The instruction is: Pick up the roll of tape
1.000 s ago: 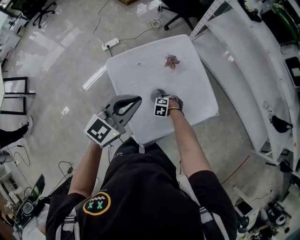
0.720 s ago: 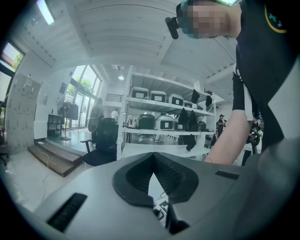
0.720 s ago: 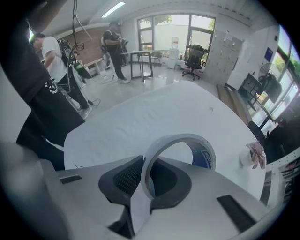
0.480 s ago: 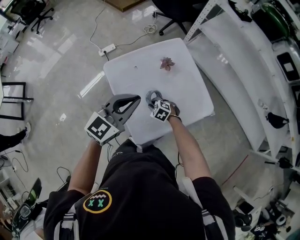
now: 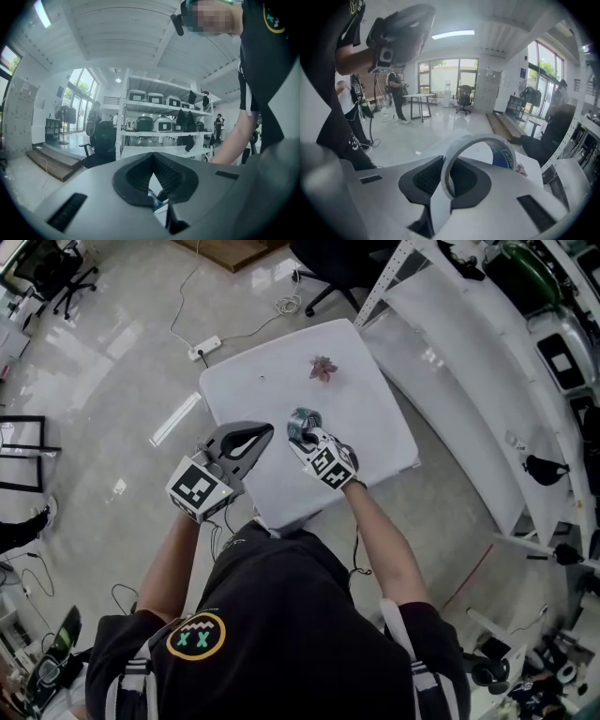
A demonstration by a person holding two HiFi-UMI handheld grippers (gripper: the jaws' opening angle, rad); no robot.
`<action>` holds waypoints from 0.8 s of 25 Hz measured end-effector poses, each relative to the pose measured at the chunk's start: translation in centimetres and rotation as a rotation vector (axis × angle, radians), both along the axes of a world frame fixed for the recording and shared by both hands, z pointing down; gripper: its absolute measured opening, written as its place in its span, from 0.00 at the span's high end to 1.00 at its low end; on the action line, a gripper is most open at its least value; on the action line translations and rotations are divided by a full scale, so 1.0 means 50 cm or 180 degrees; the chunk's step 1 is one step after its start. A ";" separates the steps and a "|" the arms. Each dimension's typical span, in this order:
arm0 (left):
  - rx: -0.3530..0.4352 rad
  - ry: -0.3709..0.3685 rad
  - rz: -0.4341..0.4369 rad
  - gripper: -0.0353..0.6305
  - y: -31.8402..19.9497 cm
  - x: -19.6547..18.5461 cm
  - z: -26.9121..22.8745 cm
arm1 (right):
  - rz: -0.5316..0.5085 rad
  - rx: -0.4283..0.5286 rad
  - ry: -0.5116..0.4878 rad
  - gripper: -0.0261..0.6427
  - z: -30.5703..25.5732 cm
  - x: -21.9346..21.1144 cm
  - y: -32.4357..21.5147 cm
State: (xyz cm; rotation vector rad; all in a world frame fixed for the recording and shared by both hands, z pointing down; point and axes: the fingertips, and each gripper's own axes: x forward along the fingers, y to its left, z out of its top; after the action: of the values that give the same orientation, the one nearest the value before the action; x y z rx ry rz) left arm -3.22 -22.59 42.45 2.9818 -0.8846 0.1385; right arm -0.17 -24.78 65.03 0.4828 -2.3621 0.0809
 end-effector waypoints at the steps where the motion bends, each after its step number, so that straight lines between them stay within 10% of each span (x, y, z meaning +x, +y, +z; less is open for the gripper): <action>1: 0.0006 0.0002 0.0004 0.92 0.000 0.002 -0.001 | 0.0029 0.0048 -0.0061 0.86 -0.021 0.003 -0.001; 20: 0.0088 -0.0009 0.0136 0.92 -0.002 0.035 -0.017 | 0.0657 0.1074 -0.1156 0.86 -0.413 0.076 0.009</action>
State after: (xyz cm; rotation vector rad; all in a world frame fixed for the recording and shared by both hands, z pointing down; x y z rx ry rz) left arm -1.48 -22.70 41.63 3.0280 -0.8303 0.1324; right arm 3.61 -24.33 44.38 0.9431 -2.6850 -0.1509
